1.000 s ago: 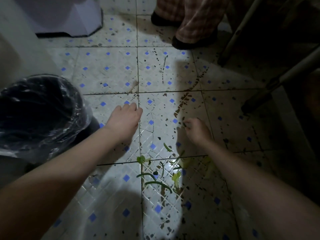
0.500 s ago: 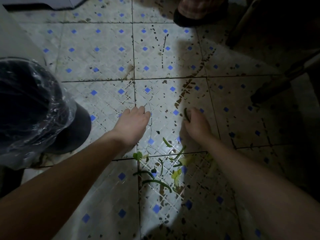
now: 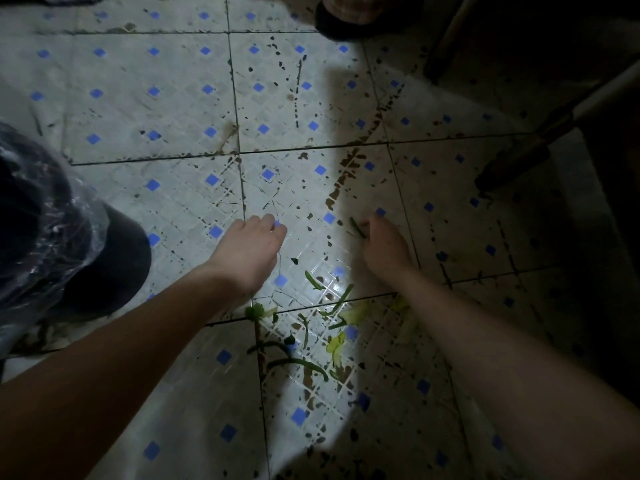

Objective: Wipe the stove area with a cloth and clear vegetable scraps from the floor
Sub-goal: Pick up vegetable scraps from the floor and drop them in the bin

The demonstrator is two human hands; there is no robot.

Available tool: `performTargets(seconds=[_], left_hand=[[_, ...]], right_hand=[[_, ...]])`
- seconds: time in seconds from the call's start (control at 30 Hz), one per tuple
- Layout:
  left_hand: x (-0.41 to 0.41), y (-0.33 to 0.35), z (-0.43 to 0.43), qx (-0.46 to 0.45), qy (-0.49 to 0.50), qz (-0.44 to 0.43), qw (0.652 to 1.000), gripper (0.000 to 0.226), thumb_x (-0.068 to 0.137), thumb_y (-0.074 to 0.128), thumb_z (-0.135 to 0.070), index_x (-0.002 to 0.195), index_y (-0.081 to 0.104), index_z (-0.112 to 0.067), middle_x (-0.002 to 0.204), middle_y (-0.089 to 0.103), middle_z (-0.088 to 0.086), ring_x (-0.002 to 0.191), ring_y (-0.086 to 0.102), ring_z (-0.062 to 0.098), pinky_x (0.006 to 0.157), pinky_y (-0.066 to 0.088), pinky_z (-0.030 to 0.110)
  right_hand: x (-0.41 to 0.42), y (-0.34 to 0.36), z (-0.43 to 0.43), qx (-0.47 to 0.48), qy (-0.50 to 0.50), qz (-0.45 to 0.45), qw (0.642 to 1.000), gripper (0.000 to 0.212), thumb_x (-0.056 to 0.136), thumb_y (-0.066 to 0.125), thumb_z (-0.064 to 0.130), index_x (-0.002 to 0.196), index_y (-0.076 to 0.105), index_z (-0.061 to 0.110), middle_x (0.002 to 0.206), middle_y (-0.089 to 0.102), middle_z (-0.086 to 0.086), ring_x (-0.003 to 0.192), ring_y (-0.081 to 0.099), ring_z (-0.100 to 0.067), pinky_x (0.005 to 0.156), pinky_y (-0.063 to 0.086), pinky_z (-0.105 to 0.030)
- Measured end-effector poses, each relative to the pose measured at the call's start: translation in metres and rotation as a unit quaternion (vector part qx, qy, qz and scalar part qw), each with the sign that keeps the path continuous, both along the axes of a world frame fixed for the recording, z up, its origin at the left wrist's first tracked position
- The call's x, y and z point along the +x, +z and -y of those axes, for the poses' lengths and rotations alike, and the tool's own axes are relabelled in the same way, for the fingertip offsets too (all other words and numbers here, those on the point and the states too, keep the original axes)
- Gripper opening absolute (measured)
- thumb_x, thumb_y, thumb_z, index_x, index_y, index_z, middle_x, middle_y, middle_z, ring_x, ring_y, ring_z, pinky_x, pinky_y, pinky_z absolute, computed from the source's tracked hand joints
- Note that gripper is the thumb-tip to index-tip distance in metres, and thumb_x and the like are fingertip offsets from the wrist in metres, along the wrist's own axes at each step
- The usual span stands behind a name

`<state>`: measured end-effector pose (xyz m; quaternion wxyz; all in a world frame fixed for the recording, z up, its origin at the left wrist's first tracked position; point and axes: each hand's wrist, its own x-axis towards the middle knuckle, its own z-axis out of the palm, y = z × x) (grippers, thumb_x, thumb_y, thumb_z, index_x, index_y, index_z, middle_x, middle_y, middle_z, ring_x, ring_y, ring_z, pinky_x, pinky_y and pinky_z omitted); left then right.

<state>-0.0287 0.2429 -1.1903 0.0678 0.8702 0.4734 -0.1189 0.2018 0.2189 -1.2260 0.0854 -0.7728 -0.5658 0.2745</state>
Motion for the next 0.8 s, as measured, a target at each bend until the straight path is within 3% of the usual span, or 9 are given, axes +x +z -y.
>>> performTargets(seconds=[0.13, 0.27, 0.4, 0.5, 0.57, 0.8], left_hand=[[0.017, -0.006, 0.002, 0.003, -0.026, 0.015, 1.000, 0.023, 0.094, 0.046, -0.019, 0.117, 0.046, -0.017, 0.113, 0.051, 0.007, 0.100, 0.050, 0.025, 0.086, 0.040, 0.037], [0.032, -0.011, 0.008, 0.002, -0.048, 0.024, 0.999, 0.023, 0.094, 0.044, -0.019, 0.117, 0.046, -0.017, 0.113, 0.050, 0.007, 0.101, 0.050, 0.025, 0.088, 0.040, 0.037], [0.041, -0.011, 0.009, -0.006, -0.058, 0.017, 0.998, 0.026, 0.094, 0.044, -0.021, 0.120, 0.046, -0.015, 0.117, 0.049, 0.008, 0.107, 0.049, 0.027, 0.094, 0.038, 0.039], [0.044, -0.010, 0.010, -0.006, -0.062, 0.017, 0.998, 0.026, 0.096, 0.044, -0.023, 0.121, 0.046, -0.016, 0.117, 0.049, 0.007, 0.106, 0.048, 0.026, 0.093, 0.038, 0.039], [0.043, -0.009, 0.009, -0.003, -0.064, 0.017, 0.998, 0.025, 0.096, 0.044, -0.023, 0.120, 0.046, -0.016, 0.116, 0.049, 0.007, 0.105, 0.049, 0.025, 0.092, 0.038, 0.039], [0.033, -0.009, 0.008, -0.001, -0.051, 0.001, 0.999, 0.026, 0.095, 0.042, -0.020, 0.121, 0.045, -0.015, 0.117, 0.049, 0.008, 0.106, 0.048, 0.026, 0.090, 0.038, 0.037]], right_hand=[[0.023, 0.005, 0.012, -0.007, -0.047, 0.004, 0.999, 0.038, 0.090, 0.049, -0.001, 0.126, 0.050, 0.009, 0.128, 0.054, -0.009, 0.117, 0.052, -0.027, 0.092, 0.045, -0.033], [0.043, 0.002, 0.035, -0.035, -0.090, 0.006, 0.995, 0.029, 0.088, 0.057, 0.004, 0.116, 0.053, 0.010, 0.122, 0.057, -0.009, 0.108, 0.056, -0.025, 0.085, 0.047, -0.034], [0.050, -0.005, 0.055, -0.037, -0.102, -0.007, 0.994, 0.021, 0.087, 0.060, 0.007, 0.105, 0.054, 0.016, 0.100, 0.059, 0.000, 0.093, 0.058, -0.020, 0.066, 0.045, -0.025], [0.051, -0.009, 0.061, -0.044, -0.106, -0.016, 0.993, 0.021, 0.085, 0.065, 0.010, 0.099, 0.053, 0.020, 0.083, 0.050, 0.009, 0.071, 0.051, -0.006, 0.050, 0.031, -0.015], [0.051, -0.010, 0.059, -0.053, -0.128, -0.022, 0.990, 0.022, 0.084, 0.068, 0.015, 0.100, 0.052, 0.018, 0.083, 0.050, 0.008, 0.068, 0.047, -0.003, 0.051, 0.032, -0.018], [0.048, -0.010, 0.052, -0.083, -0.140, 0.009, 0.987, 0.019, 0.088, 0.064, 0.023, 0.101, 0.058, 0.011, 0.097, 0.060, -0.003, 0.085, 0.054, -0.018, 0.068, 0.039, -0.026]])
